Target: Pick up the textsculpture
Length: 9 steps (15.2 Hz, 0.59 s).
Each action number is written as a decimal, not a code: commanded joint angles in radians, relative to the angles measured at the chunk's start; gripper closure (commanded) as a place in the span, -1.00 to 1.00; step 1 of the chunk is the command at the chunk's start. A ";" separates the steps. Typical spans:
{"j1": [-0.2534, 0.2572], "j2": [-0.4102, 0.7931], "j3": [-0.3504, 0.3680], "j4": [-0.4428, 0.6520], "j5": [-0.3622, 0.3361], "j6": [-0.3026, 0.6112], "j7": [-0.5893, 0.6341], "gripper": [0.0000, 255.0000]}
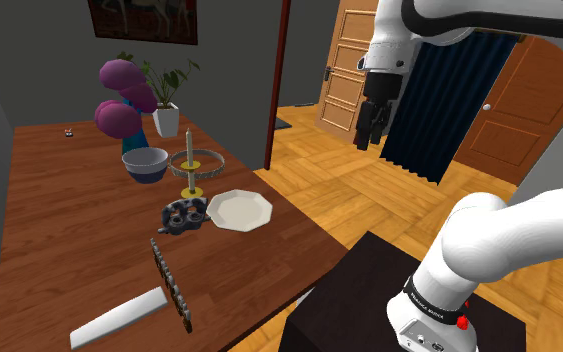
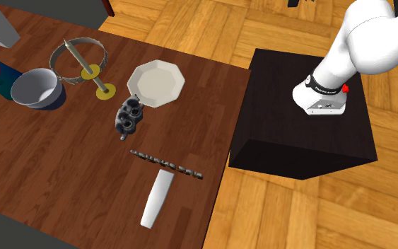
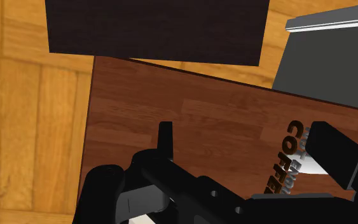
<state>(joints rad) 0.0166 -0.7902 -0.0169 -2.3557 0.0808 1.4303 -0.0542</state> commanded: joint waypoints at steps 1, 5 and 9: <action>0.000 0.000 0.000 0.000 0.000 0.000 0.000 -1.00; 0.018 0.032 0.070 -0.070 0.053 0.123 0.073 -1.00; 0.039 0.092 0.141 -0.118 0.100 0.252 0.142 -1.00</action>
<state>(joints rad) 0.0511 -0.7165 0.1071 -2.4594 0.1700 1.6425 0.0721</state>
